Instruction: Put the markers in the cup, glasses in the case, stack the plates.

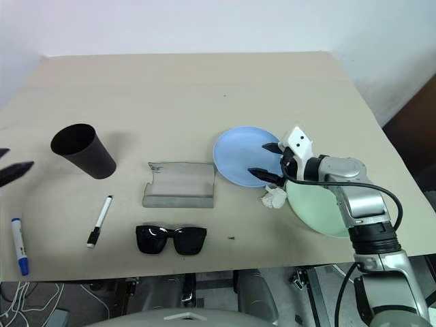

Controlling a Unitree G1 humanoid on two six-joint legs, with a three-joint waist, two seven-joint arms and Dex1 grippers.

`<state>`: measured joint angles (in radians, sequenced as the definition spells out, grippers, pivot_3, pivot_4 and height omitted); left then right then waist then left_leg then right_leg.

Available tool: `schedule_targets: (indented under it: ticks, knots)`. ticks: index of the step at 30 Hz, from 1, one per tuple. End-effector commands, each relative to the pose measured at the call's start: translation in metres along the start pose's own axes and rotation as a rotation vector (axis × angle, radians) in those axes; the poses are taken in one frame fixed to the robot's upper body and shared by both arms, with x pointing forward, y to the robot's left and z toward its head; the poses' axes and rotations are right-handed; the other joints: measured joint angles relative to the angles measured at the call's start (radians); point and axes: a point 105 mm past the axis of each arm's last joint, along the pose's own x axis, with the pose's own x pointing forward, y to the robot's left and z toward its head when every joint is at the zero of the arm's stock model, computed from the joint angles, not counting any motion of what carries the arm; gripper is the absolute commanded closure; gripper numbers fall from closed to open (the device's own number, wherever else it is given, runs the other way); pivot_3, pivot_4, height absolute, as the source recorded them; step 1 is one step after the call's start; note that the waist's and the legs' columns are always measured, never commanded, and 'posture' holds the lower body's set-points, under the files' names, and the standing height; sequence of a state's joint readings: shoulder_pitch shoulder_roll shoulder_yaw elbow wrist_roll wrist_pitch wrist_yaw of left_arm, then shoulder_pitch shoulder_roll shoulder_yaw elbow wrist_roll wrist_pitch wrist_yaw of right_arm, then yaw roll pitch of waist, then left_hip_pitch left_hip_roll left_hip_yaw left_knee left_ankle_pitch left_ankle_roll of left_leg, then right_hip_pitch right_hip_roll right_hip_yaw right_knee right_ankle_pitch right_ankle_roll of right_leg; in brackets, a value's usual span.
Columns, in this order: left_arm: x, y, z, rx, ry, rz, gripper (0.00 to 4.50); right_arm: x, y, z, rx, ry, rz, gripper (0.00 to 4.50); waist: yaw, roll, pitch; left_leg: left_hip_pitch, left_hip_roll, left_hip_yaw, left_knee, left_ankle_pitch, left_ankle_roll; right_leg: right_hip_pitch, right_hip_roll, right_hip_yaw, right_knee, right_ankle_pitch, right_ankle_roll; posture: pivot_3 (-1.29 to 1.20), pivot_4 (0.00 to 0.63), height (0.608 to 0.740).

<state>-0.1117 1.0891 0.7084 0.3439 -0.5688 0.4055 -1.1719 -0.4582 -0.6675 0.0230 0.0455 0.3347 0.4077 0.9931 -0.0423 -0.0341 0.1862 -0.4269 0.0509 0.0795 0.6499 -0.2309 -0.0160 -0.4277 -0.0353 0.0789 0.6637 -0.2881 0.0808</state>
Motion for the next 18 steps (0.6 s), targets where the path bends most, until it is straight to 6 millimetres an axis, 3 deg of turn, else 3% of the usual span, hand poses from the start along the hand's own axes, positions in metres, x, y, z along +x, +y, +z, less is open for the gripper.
schedule_targets:
  ticks: [1, 4, 8, 18]
  knots:
    - [0.005, -0.019, 0.059, 0.027, -0.187, -0.091, 0.01, -0.003, -0.007, 0.017, -0.018, -0.048, 0.000, 0.00, 0.000, 0.000, 0.000, 0.000, 0.000, 0.000, 0.000, 0.000, 0.000, 0.000, 0.000, 0.000, 0.000, 0.000, 0.000, 0.00, 0.150, 0.735]
    - [0.017, -0.039, 0.078, 0.042, -0.227, -0.173, 0.01, -0.004, -0.009, 0.019, -0.017, -0.052, 0.000, 0.00, -0.002, 0.000, 0.000, 0.000, 0.000, 0.001, 0.000, 0.000, 0.000, 0.000, -0.001, -0.001, 0.000, 0.000, 0.000, 0.00, 0.150, 0.735]
    - [0.032, -0.067, 0.086, 0.039, -0.236, -0.296, 0.01, -0.014, -0.012, 0.025, 0.000, -0.067, -0.015, 0.00, -0.005, 0.000, 0.000, 0.000, 0.000, 0.002, -0.001, 0.000, 0.000, -0.001, 0.001, -0.002, 0.000, 0.002, 0.004, 0.00, 0.150, 0.735]
    - [0.070, -0.133, 0.071, 0.123, -0.153, -0.568, 0.01, -0.043, -0.006, 0.037, 0.034, -0.080, -0.073, 0.00, -0.001, 0.000, 0.000, 0.000, 0.000, 0.002, 0.002, 0.000, 0.000, 0.001, 0.005, -0.001, 0.001, 0.002, 0.004, 0.00, 0.150, 0.735]
